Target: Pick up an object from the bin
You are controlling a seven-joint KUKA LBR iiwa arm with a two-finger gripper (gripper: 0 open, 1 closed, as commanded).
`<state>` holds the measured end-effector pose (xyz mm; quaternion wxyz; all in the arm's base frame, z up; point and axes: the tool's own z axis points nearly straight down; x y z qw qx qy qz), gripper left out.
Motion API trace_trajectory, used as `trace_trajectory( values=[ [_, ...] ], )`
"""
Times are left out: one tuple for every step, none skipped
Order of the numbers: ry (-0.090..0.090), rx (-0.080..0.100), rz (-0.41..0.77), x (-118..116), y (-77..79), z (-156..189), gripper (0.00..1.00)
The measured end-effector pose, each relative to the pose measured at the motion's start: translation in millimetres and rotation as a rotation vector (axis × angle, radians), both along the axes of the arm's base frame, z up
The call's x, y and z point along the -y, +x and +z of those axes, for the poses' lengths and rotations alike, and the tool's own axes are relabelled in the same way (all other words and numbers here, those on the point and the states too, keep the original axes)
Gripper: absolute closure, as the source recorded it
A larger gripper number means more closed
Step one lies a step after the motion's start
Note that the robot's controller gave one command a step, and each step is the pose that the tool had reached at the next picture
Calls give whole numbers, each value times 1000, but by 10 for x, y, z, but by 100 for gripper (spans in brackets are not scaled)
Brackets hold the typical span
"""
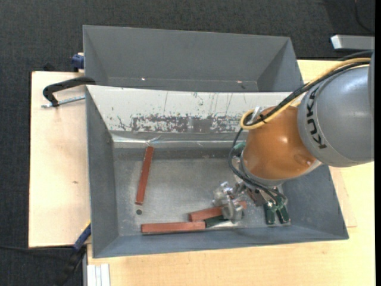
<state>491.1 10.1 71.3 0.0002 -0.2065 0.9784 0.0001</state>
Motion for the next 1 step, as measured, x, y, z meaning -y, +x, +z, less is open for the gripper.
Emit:
trace_trajectory(
  values=[
    [1,3,25,-178,186,2119,100]
  ],
)
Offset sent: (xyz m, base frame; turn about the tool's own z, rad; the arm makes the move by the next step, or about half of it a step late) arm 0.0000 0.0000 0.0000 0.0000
